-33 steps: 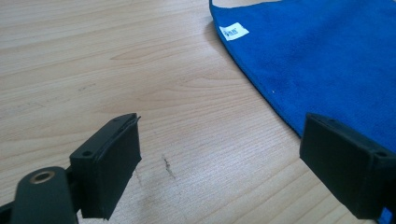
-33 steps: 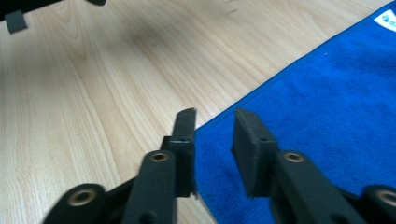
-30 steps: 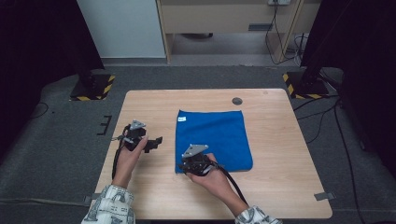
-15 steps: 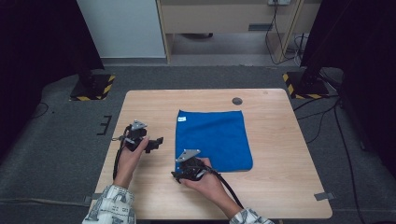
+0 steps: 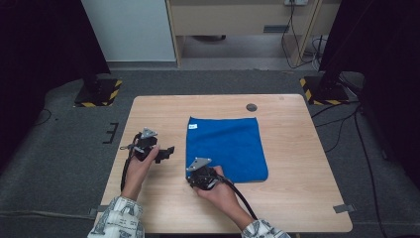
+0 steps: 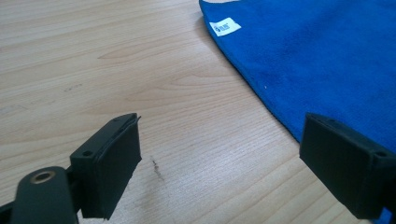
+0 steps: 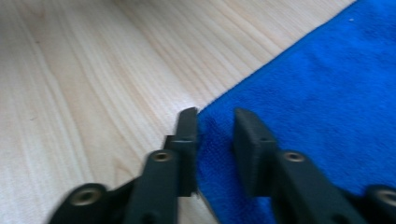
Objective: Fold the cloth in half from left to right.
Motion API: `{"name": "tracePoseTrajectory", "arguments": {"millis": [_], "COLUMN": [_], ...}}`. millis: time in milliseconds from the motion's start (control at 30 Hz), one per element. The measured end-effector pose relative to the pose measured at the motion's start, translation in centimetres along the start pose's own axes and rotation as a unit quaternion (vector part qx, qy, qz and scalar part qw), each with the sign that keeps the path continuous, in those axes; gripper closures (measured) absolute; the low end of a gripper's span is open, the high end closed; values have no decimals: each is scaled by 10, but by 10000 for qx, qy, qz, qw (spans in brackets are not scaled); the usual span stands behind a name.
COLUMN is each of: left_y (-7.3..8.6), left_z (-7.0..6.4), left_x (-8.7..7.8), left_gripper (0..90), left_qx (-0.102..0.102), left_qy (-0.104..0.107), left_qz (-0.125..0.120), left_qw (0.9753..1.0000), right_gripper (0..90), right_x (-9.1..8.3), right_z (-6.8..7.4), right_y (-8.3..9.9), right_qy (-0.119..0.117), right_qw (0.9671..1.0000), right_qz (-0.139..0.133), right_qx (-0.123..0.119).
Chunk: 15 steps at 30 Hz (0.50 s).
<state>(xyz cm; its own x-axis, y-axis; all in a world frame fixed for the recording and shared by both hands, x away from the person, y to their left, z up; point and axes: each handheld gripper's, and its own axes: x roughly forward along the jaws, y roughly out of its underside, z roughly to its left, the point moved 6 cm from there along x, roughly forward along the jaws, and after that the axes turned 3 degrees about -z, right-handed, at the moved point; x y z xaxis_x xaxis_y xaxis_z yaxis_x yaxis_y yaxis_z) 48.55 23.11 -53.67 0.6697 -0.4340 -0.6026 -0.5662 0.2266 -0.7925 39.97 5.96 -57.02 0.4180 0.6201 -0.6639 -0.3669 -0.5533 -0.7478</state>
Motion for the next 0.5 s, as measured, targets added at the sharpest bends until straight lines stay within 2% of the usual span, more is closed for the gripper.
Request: {"name": "tracePoseTrajectory", "arguments": {"millis": [67,133,267,300,400,500], "left_y": [0,-1,-4,-6,-11,-17], "left_z": [-2,-3,-6,-8,-7,-8], "left_x": [0,1,2,3,4,7], "left_gripper": [120,121,127,127,127,150], "left_qx": [-1,11,-1,-14,-270,-236], "left_qy": [20,50,112,169,228,296], "left_qz": [2,-7,-31,-26,60,12], "left_qw": [10000,10000,9999,9999,9994,9993], "right_gripper": [825,859,869,871,872,872], "right_x": [0,1,1,0,-2,-3], "right_z": [-4,-6,-6,-3,3,9], "right_y": [0,-1,-1,0,-1,-1], "right_qy": [77,69,55,-6,-108,-174], "right_qw": [10000,9999,9998,9997,9995,9993], "right_qz": [15,-18,-44,-82,-122,-173], "right_qx": [28,95,165,246,271,266]}}
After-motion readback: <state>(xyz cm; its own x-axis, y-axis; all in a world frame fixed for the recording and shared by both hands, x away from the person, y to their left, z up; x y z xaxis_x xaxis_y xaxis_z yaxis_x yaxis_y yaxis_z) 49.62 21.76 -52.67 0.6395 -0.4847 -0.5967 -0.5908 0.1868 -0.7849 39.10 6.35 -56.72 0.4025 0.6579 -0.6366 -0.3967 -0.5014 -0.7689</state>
